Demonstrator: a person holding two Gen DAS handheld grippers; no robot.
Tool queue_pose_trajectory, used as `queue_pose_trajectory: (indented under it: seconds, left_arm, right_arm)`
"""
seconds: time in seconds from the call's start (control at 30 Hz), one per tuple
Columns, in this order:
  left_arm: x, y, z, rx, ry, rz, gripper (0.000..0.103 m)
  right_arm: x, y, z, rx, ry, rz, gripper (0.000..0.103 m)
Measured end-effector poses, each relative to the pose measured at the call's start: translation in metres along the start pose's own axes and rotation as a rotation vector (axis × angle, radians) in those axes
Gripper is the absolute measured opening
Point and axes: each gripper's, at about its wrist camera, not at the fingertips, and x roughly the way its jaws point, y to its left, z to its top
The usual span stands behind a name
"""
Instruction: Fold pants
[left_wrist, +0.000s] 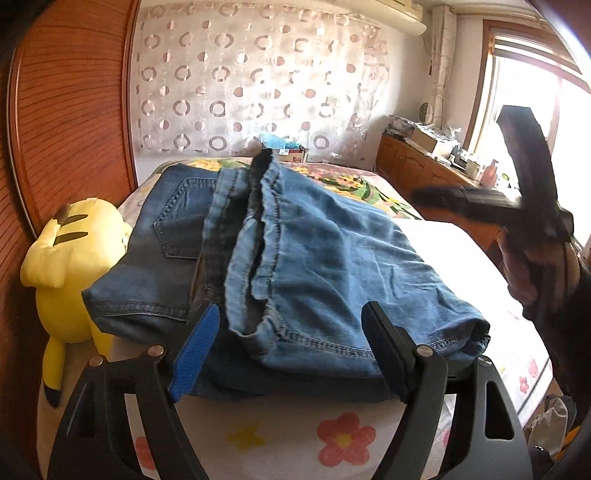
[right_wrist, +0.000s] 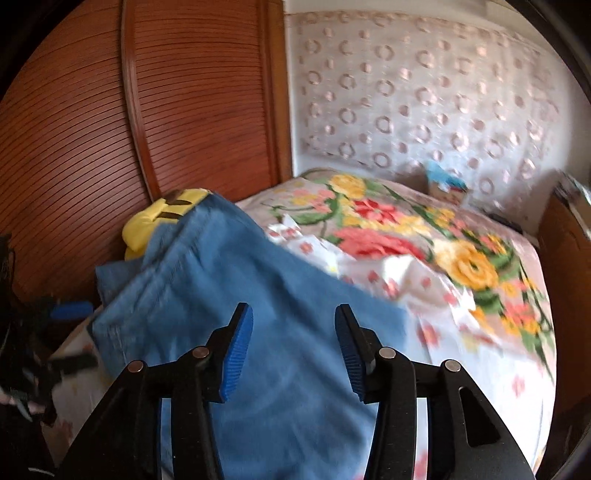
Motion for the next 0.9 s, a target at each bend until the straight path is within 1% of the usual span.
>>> queue_pose_trajectory:
  seconds: [0.1, 0.23, 0.3, 0.43, 0.7, 0.8, 0.9]
  left_arm:
    - [0.0, -0.01, -0.002, 0.017, 0.007, -0.011, 0.08]
    - [0.0, -0.024, -0.006, 0.041, 0.014, -0.02, 0.08]
    - [-0.002, -0.032, -0.009, 0.055, 0.016, -0.029, 0.08]
    - [-0.005, -0.047, -0.015, 0.081, 0.021, -0.043, 0.08]
    - [-0.016, -0.073, -0.028, 0.115, 0.017, -0.049, 0.08]
    - [-0.022, -0.078, -0.031, 0.12, 0.013, -0.05, 0.08]
    - [-0.024, -0.082, -0.032, 0.124, 0.013, -0.05, 0.08]
  right_arm:
    - [-0.018, 0.001, -0.026, 0.027, 0.032, -0.018, 0.049]
    - [-0.039, 0.003, -0.055, 0.071, 0.053, -0.04, 0.049]
    - [-0.045, 0.004, -0.064, 0.091, 0.066, -0.057, 0.049]
    - [-0.055, 0.007, -0.083, 0.128, 0.093, -0.056, 0.049]
    - [-0.064, 0.007, -0.099, 0.176, 0.111, -0.054, 0.049]
    - [-0.058, 0.002, -0.101, 0.224, 0.12, -0.031, 0.049]
    - [-0.049, -0.005, -0.102, 0.239, 0.127, -0.037, 0.049]
